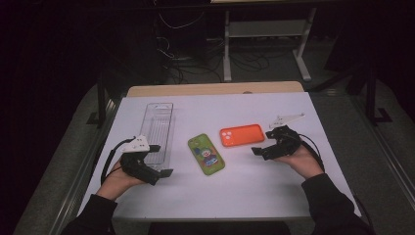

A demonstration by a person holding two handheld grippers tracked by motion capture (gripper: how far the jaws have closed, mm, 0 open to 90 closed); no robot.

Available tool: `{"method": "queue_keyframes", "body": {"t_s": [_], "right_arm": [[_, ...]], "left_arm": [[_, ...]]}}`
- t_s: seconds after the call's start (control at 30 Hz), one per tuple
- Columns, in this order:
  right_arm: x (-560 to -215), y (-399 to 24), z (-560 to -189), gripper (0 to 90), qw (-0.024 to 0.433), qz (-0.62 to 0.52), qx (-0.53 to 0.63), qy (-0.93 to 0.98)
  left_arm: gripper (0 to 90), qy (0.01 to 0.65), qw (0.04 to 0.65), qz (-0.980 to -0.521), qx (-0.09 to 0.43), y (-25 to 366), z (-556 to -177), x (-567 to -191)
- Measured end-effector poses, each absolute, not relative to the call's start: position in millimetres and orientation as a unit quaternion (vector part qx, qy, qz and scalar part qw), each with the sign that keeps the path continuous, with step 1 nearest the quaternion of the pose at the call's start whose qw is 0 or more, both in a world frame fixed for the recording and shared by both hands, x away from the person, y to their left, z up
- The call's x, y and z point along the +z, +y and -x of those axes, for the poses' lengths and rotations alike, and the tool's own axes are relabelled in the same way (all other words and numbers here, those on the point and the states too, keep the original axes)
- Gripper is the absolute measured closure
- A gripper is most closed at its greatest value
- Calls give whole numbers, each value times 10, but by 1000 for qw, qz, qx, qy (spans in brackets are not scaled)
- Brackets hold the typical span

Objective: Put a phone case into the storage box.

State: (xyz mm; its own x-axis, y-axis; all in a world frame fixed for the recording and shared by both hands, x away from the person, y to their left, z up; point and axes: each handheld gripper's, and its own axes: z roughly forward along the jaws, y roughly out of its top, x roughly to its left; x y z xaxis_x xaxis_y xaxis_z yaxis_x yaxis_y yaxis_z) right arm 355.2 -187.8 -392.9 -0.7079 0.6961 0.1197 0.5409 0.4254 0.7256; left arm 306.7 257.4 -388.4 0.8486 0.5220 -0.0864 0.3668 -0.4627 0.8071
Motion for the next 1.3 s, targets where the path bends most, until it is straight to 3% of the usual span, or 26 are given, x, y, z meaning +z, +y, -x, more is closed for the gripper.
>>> {"method": "queue_keyframes", "body": {"t_s": [0.67, 1.07, 1.3], "right_arm": [[-3909, -1819, -3948, 444, 101, -397, 371, 833], [-4081, -1784, -4181, 868, 109, -407, 332, 844], [-4217, -1794, -4263, 882, 102, -408, 315, 851]], "left_arm": [[0, 256, 442, -855, 91, 2600, -3077, -3874], [0, 258, 444, -853, 91, 2589, -3073, -3878], [0, 258, 445, -853, 91, 2589, -3074, -3880]]}}
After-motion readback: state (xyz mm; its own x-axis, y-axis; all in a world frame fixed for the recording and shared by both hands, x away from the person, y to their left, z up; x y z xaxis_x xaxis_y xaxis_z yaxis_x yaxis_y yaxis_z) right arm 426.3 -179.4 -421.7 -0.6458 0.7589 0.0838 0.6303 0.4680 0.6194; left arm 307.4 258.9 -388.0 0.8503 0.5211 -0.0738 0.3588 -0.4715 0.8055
